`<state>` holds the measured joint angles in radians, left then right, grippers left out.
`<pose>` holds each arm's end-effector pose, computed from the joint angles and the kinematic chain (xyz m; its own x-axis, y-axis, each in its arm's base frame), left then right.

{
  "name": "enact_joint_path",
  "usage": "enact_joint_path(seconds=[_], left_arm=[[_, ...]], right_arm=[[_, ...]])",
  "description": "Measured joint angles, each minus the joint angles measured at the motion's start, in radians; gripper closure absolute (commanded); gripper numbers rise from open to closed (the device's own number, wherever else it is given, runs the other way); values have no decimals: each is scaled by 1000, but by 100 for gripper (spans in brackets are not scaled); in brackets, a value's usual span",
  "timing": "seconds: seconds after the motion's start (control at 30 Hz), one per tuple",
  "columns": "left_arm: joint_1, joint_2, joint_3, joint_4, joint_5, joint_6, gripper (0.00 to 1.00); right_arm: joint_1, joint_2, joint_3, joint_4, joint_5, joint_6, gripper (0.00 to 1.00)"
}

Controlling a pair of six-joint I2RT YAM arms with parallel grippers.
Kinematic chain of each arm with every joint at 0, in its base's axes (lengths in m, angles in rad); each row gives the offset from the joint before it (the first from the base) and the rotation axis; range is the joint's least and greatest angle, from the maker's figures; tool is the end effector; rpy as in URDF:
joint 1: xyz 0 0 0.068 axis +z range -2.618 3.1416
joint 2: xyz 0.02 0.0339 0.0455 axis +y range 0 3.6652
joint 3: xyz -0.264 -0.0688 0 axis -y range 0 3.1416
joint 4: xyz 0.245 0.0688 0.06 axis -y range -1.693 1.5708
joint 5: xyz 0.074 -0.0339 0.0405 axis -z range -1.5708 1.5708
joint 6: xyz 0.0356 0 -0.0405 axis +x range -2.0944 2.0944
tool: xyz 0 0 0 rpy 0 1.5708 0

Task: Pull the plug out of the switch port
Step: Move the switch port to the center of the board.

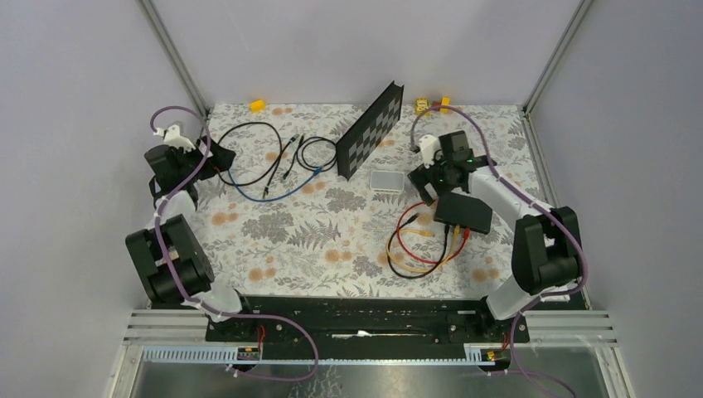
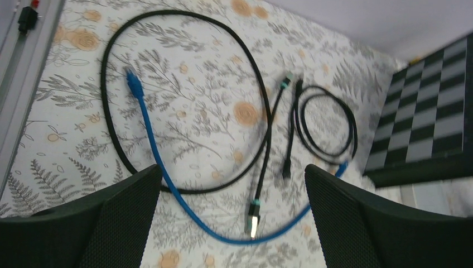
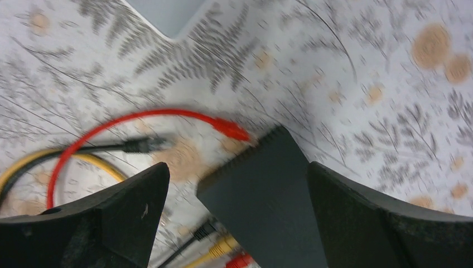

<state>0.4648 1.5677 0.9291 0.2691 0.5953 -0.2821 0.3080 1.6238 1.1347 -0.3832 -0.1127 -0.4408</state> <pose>0.3202 0.1382 0.2423 -0.3369 -0.4268 -0.8393 0.0026 0.8909 -0.4541 0.3312 0.1096 0.2312 -0.5021 -0.6046 -0.6183 -0.6461 0.7375 -0.1965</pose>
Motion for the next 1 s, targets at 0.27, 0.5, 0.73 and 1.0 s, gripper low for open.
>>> enact_joint_path(seconds=[0.27, 0.5, 0.73, 1.0], left_arm=[[-48, -212, -127, -179, 107, 254, 1], [-130, -338, -174, -355, 148, 447, 1], [-229, -385, -204, -455, 150, 558, 1], [-313, -380, -212, -486, 132, 587, 1]], right_arm=[[-196, -71, -53, -90, 8, -68, 0], [-384, -51, -39, -174, -14, -150, 0], [-513, 111, 98, -240, -122, -163, 0], [-578, 340, 296, -309, -275, -156, 1]])
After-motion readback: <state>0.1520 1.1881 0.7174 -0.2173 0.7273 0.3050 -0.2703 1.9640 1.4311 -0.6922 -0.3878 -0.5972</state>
